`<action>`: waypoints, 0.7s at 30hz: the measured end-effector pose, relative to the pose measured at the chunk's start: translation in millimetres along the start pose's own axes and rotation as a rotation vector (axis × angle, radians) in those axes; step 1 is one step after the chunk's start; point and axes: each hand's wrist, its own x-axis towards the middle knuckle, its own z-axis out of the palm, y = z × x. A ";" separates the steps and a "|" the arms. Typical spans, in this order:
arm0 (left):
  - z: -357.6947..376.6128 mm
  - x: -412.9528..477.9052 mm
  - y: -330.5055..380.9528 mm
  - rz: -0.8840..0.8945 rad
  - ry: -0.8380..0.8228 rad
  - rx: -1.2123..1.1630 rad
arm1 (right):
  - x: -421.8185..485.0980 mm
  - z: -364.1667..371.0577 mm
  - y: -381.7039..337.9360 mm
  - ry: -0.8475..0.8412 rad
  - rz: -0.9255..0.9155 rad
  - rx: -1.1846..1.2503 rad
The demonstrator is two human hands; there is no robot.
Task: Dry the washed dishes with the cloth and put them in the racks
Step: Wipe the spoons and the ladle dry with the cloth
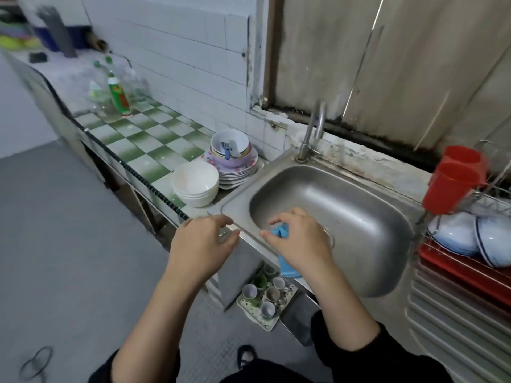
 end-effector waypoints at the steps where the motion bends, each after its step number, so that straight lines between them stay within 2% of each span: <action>1: -1.2 5.5 -8.6 -0.014 -0.005 0.000 | 9.0 6.5 -6.3 -0.009 -0.008 0.010; 7: -6.7 58.3 -59.6 -0.087 -0.029 0.000 | 75.6 41.2 -40.0 -0.067 -0.019 0.053; 21: 13.8 231.0 -142.6 -0.095 -0.137 0.037 | 250.0 96.3 -76.3 -0.115 -0.005 0.070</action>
